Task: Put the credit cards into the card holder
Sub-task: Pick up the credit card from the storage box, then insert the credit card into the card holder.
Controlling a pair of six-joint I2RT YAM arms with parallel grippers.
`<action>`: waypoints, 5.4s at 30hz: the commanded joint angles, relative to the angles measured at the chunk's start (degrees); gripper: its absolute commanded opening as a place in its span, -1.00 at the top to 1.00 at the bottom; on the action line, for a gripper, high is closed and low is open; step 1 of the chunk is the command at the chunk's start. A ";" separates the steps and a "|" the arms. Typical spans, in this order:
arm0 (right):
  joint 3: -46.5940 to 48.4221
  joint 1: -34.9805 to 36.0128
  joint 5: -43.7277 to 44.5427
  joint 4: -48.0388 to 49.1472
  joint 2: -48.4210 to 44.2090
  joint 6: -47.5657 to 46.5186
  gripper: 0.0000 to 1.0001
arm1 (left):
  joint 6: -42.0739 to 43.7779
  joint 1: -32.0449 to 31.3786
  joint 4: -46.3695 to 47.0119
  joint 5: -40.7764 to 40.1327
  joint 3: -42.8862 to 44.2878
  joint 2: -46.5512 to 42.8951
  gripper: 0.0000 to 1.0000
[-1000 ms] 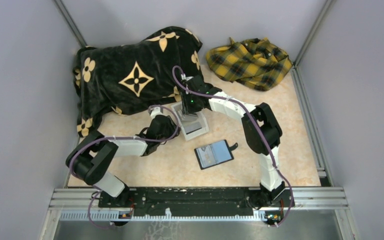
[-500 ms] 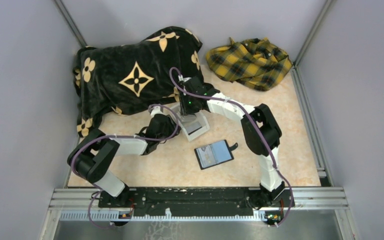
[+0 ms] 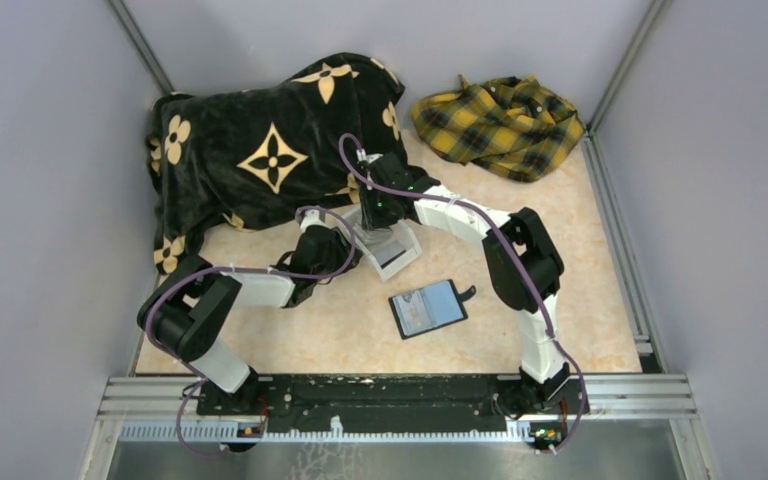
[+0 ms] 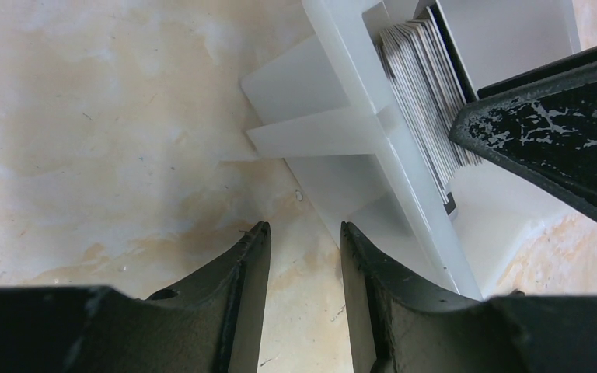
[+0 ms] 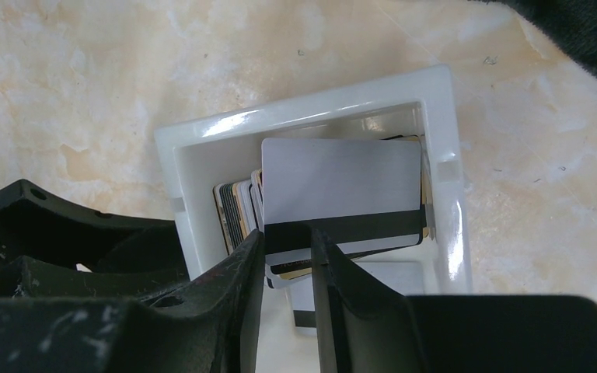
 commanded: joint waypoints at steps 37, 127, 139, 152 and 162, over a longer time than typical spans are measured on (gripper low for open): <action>0.13 2.10 18.29 1.25 -6.97 -10.13 0.97 | 1.14 1.70 -0.13 1.97 0.95 0.90 0.07; -50.72 -10.66 -40.62 18.20 -53.71 11.20 1.00 | 14.06 -2.74 2.11 62.23 -4.03 -20.92 0.99; -50.04 -11.05 -16.35 6.93 -60.01 5.12 0.31 | 2.97 -3.81 8.32 46.18 -8.67 -20.40 1.00; -56.15 -11.05 8.26 1.63 -62.09 9.41 0.85 | -17.68 -22.13 15.95 10.25 -8.69 -9.78 1.00; -58.49 -11.07 10.74 4.81 -54.17 12.68 1.00 | -28.34 -27.17 19.81 -0.48 -6.58 -0.78 1.00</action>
